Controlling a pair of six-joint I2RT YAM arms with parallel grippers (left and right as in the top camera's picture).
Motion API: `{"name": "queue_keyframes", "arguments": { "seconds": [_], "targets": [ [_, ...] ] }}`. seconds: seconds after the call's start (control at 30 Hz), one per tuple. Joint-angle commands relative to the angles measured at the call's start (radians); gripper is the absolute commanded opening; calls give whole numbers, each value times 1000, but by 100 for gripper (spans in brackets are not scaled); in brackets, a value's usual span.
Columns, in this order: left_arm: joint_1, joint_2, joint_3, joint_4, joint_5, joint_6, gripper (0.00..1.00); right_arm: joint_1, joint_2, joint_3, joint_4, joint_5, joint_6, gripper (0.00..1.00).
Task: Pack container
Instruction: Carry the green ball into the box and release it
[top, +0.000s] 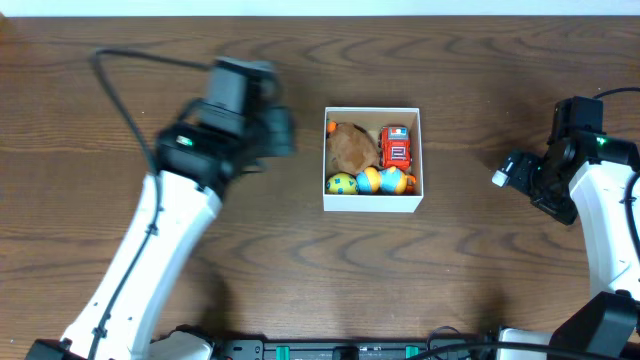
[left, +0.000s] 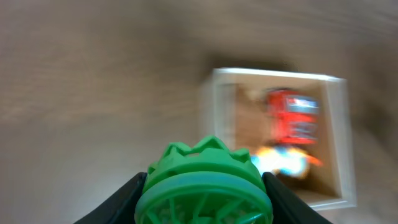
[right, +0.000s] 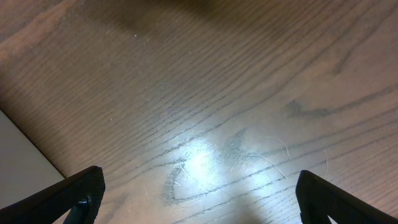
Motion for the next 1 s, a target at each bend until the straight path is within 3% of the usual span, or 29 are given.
{"name": "queue_keyframes", "arguments": {
  "seconds": [0.0,0.13,0.3,0.47,0.53,0.73,0.97],
  "targets": [
    [-126,45,2,32,-48,40,37,-6,5,0,-1,-1,-13,99],
    [-230,154,2,70,-60,62,37,-6,5,0,-1,-1,-13,99],
    [-249,296,2,88,-60,81,38,-6,5,0,-2,-1,-14,99],
    [-235,341,2,95,-59,81,78,-6,5,0,-1,-1,-13,99],
    [-235,332,2,96,-59,81,100,-6,5,0,-1,-1,-13,99],
    [-221,225,18,69,-70,85,98,-6,5,0,-1,-1,-19,99],
    [-89,30,18,-93,-237,77,98,22,0,4,15,-32,-59,99]
  ]
}}
